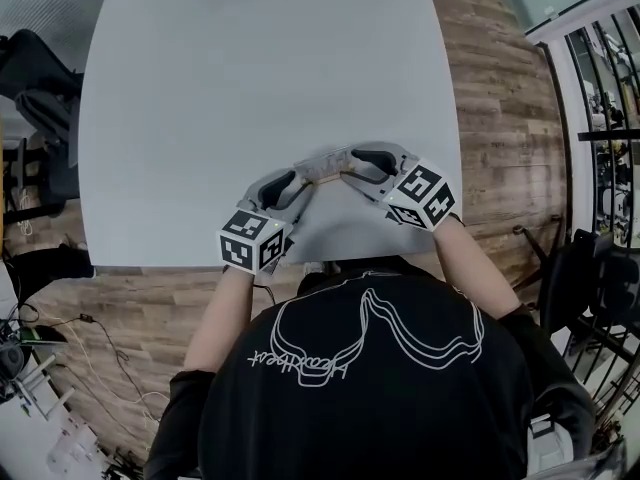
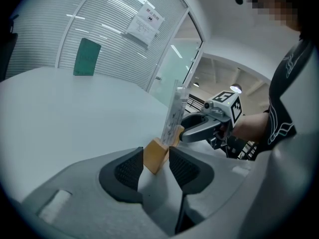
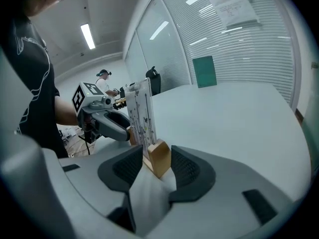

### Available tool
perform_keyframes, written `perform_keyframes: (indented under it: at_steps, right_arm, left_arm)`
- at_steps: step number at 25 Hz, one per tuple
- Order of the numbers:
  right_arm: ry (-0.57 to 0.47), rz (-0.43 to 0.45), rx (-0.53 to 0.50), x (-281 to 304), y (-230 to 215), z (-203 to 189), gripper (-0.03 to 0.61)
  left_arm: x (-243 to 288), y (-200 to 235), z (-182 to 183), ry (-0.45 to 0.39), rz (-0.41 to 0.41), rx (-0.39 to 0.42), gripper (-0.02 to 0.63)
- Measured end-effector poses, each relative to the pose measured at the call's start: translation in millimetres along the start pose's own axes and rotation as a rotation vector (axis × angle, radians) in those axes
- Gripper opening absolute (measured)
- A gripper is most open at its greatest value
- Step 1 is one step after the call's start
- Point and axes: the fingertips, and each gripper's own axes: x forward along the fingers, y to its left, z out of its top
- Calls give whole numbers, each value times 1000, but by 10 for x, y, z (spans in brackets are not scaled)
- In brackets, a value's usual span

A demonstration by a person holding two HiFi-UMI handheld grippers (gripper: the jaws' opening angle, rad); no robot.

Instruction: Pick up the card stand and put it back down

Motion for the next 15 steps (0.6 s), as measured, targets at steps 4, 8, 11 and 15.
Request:
perform_keyframes:
  at_steps: [4,8,11,15]
  right_arm:
    - [9,-18,-19,26,-9,-24,166]
    - [-6,-27,4,10,-30,-22,143]
    - [-18,-27,24,3,-26,-21,140]
    - [-29,-32,46,38,-14,-5,139]
  left_arm:
    - [32,-7,6,3,-6,3,161]
    - [42,-5,19,-2,10,0,149]
    - [39,-5,23,-4,12,0,147]
    - [17,41,23,-1,16,6,143]
